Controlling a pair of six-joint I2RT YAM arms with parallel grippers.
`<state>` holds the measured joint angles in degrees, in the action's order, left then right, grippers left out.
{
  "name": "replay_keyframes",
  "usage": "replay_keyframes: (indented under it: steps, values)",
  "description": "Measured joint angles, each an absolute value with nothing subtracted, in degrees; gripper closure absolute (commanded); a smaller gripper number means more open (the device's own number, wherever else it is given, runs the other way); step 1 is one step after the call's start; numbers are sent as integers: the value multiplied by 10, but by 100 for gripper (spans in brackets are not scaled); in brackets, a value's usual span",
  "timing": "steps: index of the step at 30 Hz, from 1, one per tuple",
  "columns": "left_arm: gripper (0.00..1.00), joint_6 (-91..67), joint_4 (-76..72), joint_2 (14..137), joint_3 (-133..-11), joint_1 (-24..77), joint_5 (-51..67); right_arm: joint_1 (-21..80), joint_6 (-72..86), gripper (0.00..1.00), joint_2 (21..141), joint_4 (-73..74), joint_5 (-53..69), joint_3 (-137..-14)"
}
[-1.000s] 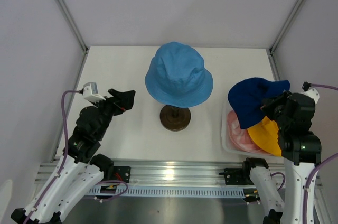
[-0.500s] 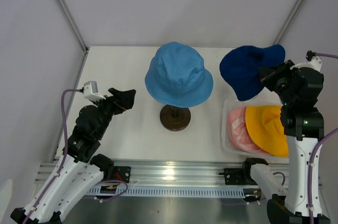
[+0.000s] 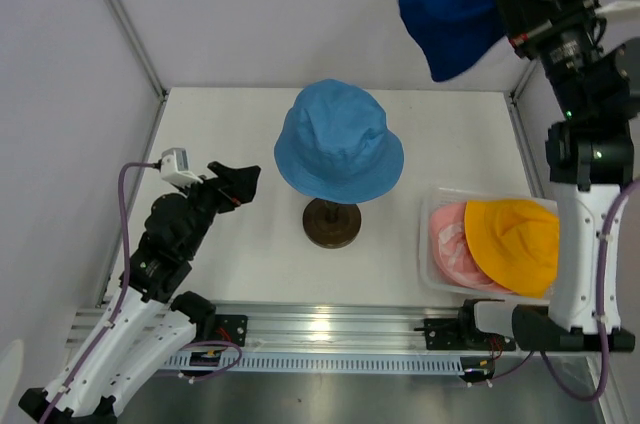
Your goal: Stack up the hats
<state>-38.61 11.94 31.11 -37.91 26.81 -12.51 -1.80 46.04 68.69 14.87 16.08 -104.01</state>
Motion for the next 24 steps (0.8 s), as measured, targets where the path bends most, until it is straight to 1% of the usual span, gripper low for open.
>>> replay_keyframes:
  steps: [3, 5, 8, 10, 14, 17, 20, 24]
  values:
    - [1, -386, 118, 316, -380, 268, -121, 46, 493, 100, 781, 107, 195, -1145]
    - [1, -387, 118, 319, -381, 268, -118, 103, 502, 100, 854, 110, 215, -1233]
    - [0, -390, 119, 322, -382, 268, -117, 162, 529, 100, 952, 107, 251, -1350]
    - [1, -390, 119, 322, -383, 268, -117, 191, 557, 100, 990, 93, 279, -1388]
    - [0, -391, 119, 322, -384, 268, -117, 237, 594, 100, 996, 75, 316, -1383]
    - [0, -391, 122, 318, -385, 268, -118, 263, 592, 100, 962, 72, 323, -1341]
    - [1, -391, 127, 307, -385, 268, -123, 285, 574, 100, 903, 94, 323, -1267]
    - [1, -390, 134, 290, -385, 267, -131, 289, 563, 100, 792, 112, 309, -1106]
